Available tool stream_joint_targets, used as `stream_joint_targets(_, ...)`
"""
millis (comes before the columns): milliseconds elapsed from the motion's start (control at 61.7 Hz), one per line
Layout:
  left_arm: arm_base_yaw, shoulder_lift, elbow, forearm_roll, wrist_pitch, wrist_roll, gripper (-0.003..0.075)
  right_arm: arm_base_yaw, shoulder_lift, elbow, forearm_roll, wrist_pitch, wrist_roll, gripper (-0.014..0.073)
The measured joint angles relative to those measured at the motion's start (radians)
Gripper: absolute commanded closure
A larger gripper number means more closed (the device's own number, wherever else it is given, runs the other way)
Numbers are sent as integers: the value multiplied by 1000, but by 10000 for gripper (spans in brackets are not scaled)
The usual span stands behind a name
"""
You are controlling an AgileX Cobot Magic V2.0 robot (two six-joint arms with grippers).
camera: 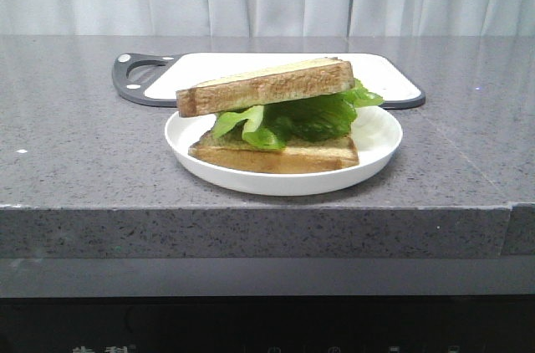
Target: Left arm grabs bread, right arm adds lettuce
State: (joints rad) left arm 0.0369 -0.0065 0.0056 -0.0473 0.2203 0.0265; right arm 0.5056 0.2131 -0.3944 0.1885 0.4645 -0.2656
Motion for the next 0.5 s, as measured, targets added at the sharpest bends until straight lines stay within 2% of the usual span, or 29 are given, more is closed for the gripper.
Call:
stream_joint_targets(405, 0, 0, 0, 0, 0, 0, 739, 0, 0, 0, 0, 0, 0, 652)
stream_joint_targets(503, 0, 0, 0, 0, 0, 0, 739, 0, -2, 26, -10, -43, 0, 652)
